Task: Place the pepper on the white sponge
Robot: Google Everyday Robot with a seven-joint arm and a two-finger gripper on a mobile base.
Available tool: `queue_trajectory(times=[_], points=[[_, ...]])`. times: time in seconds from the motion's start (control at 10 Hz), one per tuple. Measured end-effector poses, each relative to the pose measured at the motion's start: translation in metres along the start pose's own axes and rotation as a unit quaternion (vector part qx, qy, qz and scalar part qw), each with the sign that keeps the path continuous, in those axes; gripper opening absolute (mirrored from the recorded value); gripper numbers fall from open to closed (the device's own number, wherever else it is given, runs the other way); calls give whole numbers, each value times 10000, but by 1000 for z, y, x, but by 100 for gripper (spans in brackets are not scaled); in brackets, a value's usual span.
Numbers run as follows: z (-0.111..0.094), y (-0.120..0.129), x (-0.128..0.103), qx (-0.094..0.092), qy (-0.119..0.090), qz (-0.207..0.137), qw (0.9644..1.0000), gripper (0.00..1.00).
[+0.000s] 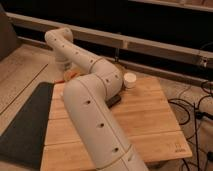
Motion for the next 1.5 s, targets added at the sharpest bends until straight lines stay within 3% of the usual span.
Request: queue_trajectory(times=[0.3,0.7,1.1,1.3,1.5], points=[[-4,57,2,16,258,372,9990,0],[23,123,10,-258,199,1080,9936,0],[26,123,6,-283,167,1084,9936,0],[42,126,13,-385,-44,1237,9916,0],[60,139,24,-530,-265,1471,9873,0]])
